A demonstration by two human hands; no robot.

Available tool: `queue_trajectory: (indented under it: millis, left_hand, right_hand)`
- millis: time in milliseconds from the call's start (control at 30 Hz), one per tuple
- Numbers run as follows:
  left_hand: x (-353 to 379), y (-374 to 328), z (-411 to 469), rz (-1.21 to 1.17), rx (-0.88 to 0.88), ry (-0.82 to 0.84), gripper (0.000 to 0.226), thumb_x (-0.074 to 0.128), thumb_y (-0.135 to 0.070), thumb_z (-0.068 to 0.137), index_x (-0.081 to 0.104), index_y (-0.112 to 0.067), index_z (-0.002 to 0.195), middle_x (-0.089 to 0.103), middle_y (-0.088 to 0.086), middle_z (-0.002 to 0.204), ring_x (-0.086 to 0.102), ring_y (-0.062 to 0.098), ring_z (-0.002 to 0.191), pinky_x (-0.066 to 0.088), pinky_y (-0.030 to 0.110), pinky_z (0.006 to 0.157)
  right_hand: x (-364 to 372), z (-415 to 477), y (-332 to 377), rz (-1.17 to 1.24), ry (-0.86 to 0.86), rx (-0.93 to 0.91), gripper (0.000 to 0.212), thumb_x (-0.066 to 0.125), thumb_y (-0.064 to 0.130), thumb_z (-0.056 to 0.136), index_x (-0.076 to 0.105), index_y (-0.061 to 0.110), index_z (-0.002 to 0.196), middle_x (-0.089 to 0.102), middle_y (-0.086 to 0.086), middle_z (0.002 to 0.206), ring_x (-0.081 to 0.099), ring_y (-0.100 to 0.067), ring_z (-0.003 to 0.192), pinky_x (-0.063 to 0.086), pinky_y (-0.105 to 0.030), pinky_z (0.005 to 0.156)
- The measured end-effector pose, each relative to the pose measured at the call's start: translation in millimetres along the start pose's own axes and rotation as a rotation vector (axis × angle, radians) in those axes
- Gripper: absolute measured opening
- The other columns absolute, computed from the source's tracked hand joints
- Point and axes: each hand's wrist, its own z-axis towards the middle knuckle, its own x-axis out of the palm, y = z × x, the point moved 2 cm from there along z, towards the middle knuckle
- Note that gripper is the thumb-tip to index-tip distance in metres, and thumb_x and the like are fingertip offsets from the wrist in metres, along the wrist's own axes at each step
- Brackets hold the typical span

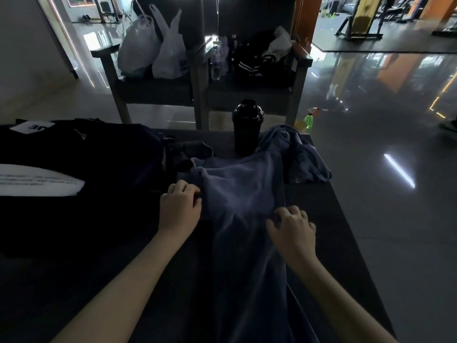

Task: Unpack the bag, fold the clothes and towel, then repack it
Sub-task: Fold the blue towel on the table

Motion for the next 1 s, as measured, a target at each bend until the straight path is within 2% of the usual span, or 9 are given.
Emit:
queue_trajectory:
  millis: [133,300,433,500,567,667,833,933,1000]
  left_hand:
    - [-6,-3,-49,-0.027,-0.076,0.115,0.014,0.057,-0.022,0.091,0.067,-0.014,0.096,0.062,0.003,0.102,0.053,0.022,0.099,0.039,0.031,0.078]
    - [-5,-14,-95,-0.039,-0.21,0.464,0.031,0.049,-0.043,0.094,0.064,-0.021,0.11,0.055,0.002,0.116,0.046,0.022,0.115,0.041,0.036,0.094]
    - [-8,-34,-116,-0.144,-0.227,0.55,0.037,0.05,-0.046,0.092,0.063,-0.02,0.114,0.057,0.0,0.118,0.051,0.021,0.112,0.043,0.038,0.095]
    - [-8,-47,-121,-0.21,-0.246,0.612,0.026,0.054,-0.039,0.09,0.065,-0.02,0.105,0.063,-0.001,0.108,0.058,0.02,0.101,0.048,0.038,0.091]
    - [-10,-56,-122,-0.398,-0.338,0.645,0.013,0.057,-0.029,0.09,0.063,-0.018,0.089,0.064,0.0,0.093,0.061,0.018,0.086,0.051,0.034,0.083]
    - [-19,-65,-116,-0.742,-0.493,0.633,0.016,0.054,-0.014,0.09,0.06,-0.012,0.075,0.063,0.007,0.081,0.057,0.018,0.073,0.047,0.031,0.071]
    - [-23,-75,-119,-1.174,-0.794,0.61,0.029,0.033,0.006,0.09,0.06,-0.004,0.093,0.06,0.015,0.087,0.056,0.024,0.078,0.048,0.033,0.066]
    - [-13,-75,-125,-1.039,-0.803,0.664,0.031,0.036,0.004,0.092,0.052,-0.002,0.119,0.059,0.016,0.108,0.059,0.026,0.09,0.053,0.034,0.067]
    - [-14,-76,-129,-0.934,-0.799,0.694,0.029,0.043,-0.003,0.094,0.047,-0.003,0.122,0.057,0.013,0.106,0.058,0.023,0.087,0.052,0.032,0.065]
  right_hand:
    - [-7,-64,-2,-0.023,0.066,0.097,0.036,0.049,0.051,0.089,0.055,0.02,0.108,0.052,0.0,0.116,0.048,-0.02,0.11,0.036,-0.039,0.089]
    - [-14,-119,0,-0.059,0.112,0.125,0.047,0.048,0.061,0.085,0.052,0.021,0.111,0.053,0.003,0.113,0.05,-0.018,0.11,0.037,-0.039,0.091]
    - [-13,-138,5,-0.098,0.141,0.108,0.035,0.051,0.048,0.09,0.051,0.02,0.11,0.053,0.002,0.112,0.052,-0.018,0.108,0.038,-0.037,0.091]
    - [-11,-141,7,-0.118,0.135,0.082,0.023,0.049,0.035,0.094,0.054,0.017,0.106,0.055,0.0,0.111,0.056,-0.018,0.102,0.041,-0.033,0.087]
    - [-11,-140,8,-0.122,0.101,0.06,0.015,0.045,0.022,0.097,0.056,0.014,0.101,0.059,-0.002,0.107,0.059,-0.017,0.094,0.043,-0.027,0.076]
    - [-15,-136,7,-0.078,0.085,0.064,0.012,0.04,0.012,0.097,0.052,0.012,0.095,0.063,-0.005,0.101,0.063,-0.019,0.091,0.04,-0.024,0.064]
    - [-21,-132,5,0.064,0.106,0.062,0.01,0.045,0.015,0.095,0.037,0.014,0.088,0.055,-0.003,0.084,0.053,-0.022,0.075,0.029,-0.026,0.051]
    - [-15,-135,6,0.043,0.12,0.046,0.012,0.045,0.004,0.091,0.037,0.013,0.088,0.055,-0.005,0.091,0.054,-0.021,0.083,0.034,-0.025,0.063]
    - [-11,-132,6,0.06,0.157,0.059,0.011,0.043,0.0,0.088,0.042,0.011,0.086,0.055,-0.007,0.094,0.054,-0.021,0.084,0.034,-0.025,0.065]
